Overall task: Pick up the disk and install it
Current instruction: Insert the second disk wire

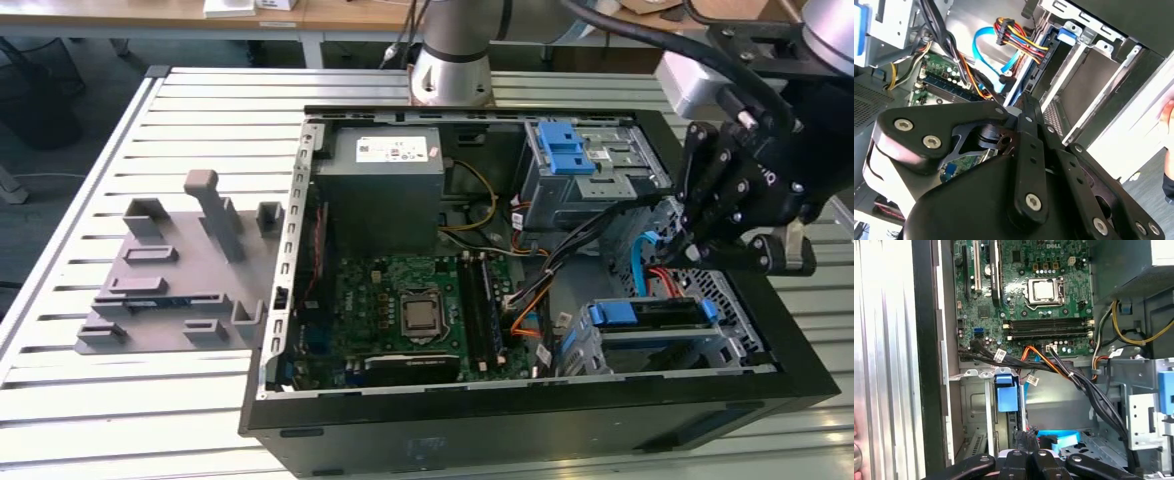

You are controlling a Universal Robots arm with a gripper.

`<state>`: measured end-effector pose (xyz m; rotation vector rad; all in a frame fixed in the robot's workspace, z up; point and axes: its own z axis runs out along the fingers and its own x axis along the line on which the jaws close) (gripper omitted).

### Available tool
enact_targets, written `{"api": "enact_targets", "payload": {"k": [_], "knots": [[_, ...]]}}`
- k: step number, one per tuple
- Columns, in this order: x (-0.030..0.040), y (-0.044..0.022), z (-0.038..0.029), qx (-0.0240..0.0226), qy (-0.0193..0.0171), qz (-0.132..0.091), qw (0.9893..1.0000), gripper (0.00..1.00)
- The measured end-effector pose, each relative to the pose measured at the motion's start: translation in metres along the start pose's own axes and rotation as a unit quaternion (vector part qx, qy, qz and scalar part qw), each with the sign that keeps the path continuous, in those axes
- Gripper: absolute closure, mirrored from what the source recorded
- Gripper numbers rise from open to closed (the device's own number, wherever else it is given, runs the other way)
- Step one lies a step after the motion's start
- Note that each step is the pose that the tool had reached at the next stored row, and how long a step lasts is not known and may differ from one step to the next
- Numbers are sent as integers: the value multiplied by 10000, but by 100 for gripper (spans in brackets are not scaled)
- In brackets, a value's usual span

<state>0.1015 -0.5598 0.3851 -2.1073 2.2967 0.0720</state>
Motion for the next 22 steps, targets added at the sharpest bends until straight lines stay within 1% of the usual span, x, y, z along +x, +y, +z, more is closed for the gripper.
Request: {"api": "enact_targets", "payload": {"k": [2, 7, 9, 10, 12, 13, 17, 18, 21, 22], "knots": [[-32, 4, -18, 0, 2, 0, 10000, 89], [-138, 14, -25, 0, 4, 0, 10000, 89], [-165, 17, -26, 1, 17, 0, 10000, 89], [-172, 17, -26, 2, 30, 0, 10000, 89], [-190, 19, -26, 6, 76, 1, 10000, 89], [-203, 20, -25, 8, 93, 1, 10000, 89], [-255, 25, -21, 10, 116, 2, 9999, 89], [-259, 25, -21, 11, 130, 2, 9999, 82], [-269, 26, -15, 18, 212, 3, 9998, 81], [-276, 27, -5, 21, 246, 4, 9997, 75]]}}
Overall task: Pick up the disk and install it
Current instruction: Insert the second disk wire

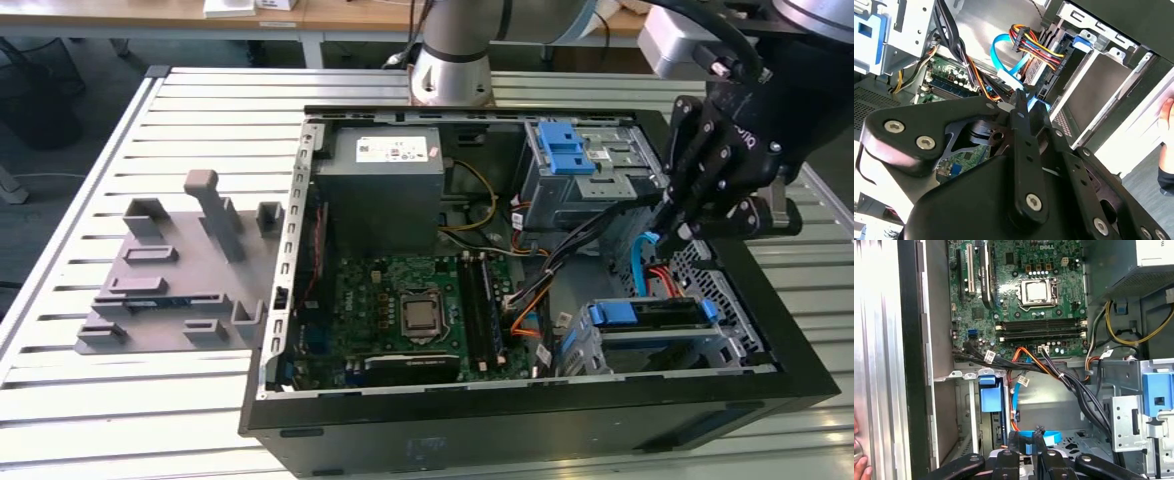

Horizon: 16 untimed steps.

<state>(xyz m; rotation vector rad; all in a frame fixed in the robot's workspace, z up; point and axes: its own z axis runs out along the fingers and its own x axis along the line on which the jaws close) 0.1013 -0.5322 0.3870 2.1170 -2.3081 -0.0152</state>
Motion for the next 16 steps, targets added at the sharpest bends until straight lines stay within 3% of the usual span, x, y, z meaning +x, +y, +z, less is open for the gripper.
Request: {"api": "enact_targets", "payload": {"k": [9, 11, 13, 15, 16], "knots": [[-17, 0, 107, 1, 4, 0, 10000, 75], [-18, 0, 151, 3, 31, 0, 10000, 75], [-18, -1, 174, 3, 33, 0, 10000, 76], [-17, -2, 183, 1, 11, 1, 10000, 84], [-18, -5, 190, -3, -28, 0, 10000, 84]]}}
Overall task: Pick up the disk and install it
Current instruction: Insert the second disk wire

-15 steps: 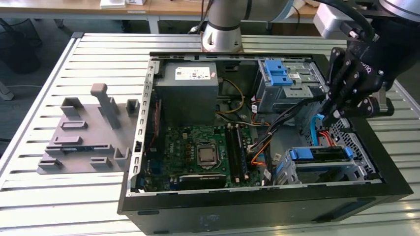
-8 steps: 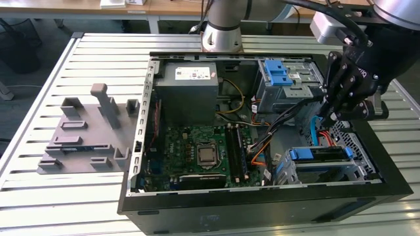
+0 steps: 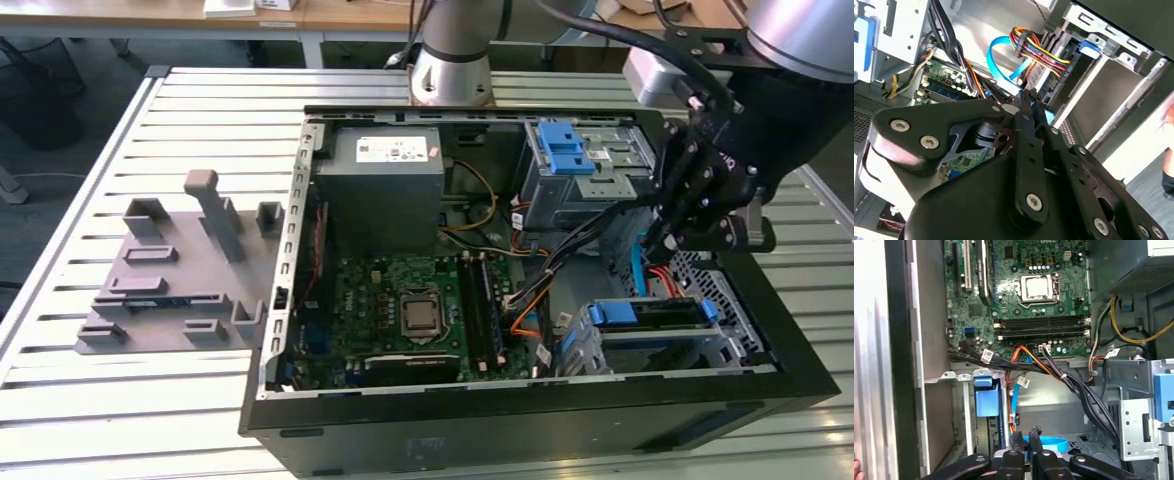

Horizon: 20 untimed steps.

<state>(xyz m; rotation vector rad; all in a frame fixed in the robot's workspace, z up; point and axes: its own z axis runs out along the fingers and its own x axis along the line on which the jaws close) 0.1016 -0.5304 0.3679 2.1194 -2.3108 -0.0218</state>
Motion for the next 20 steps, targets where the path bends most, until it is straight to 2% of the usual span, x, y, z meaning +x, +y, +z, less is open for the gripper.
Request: {"api": "enact_targets", "payload": {"k": [4, 6, 10, 15, 18, 20], "knots": [[26, -5, 27, -18, -146, -2, 9999, 84], [64, -9, 41, -22, -191, -3, 9998, 84], [136, -16, 70, -24, -207, -3, 9998, 84], [162, -20, 154, -23, -207, 6, 9998, 84], [221, -25, 203, -22, -208, 39, 9998, 84], [226, -26, 211, -22, -209, 42, 9998, 84]]}}
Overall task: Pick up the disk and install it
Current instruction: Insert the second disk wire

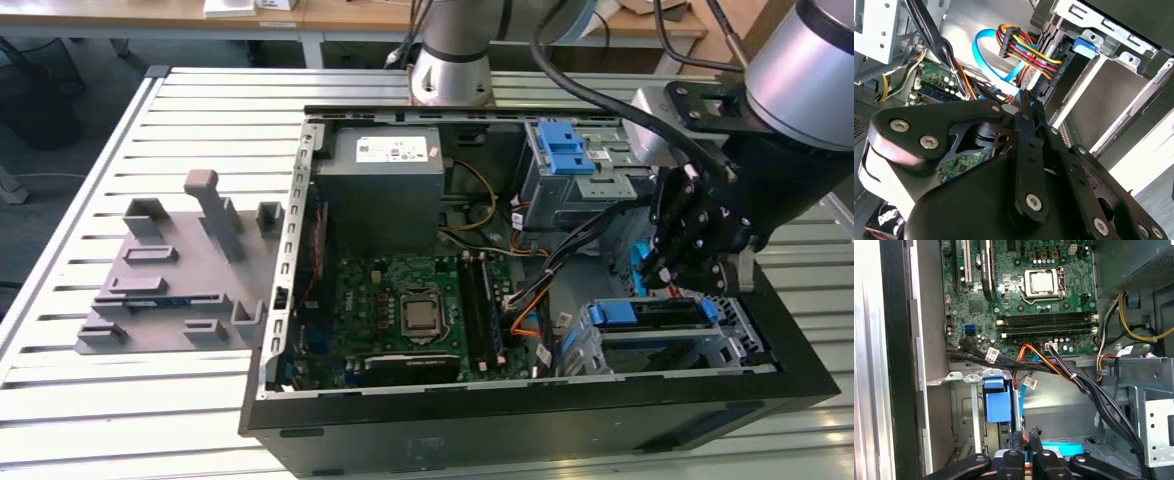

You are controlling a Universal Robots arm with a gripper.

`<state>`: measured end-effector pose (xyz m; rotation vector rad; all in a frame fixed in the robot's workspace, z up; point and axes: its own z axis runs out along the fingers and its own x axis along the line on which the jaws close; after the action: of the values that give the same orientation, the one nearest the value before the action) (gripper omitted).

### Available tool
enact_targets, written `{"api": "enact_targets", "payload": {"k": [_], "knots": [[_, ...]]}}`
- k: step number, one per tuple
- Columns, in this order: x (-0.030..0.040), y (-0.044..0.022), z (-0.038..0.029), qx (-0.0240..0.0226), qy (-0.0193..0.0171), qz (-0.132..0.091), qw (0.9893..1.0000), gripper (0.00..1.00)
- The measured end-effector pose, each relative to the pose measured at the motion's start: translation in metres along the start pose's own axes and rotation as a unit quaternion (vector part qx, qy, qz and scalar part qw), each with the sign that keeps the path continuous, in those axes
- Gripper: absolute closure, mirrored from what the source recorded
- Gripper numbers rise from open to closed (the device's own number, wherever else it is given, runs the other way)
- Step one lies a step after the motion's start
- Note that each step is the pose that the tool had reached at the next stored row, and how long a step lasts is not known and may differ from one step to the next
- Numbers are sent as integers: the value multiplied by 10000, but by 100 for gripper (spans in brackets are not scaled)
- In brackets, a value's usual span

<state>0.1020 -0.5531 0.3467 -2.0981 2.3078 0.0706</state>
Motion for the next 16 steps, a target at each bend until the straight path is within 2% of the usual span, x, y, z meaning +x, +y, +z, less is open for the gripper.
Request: {"api": "enact_targets", "payload": {"k": [3, 8, 16], "knots": [[12, -1, 9, 0, 1, 0, 10000, 84], [97, -9, 33, 0, 0, 1, 10000, 84], [116, -24, 62, 0, 1, 1, 10000, 84]]}}
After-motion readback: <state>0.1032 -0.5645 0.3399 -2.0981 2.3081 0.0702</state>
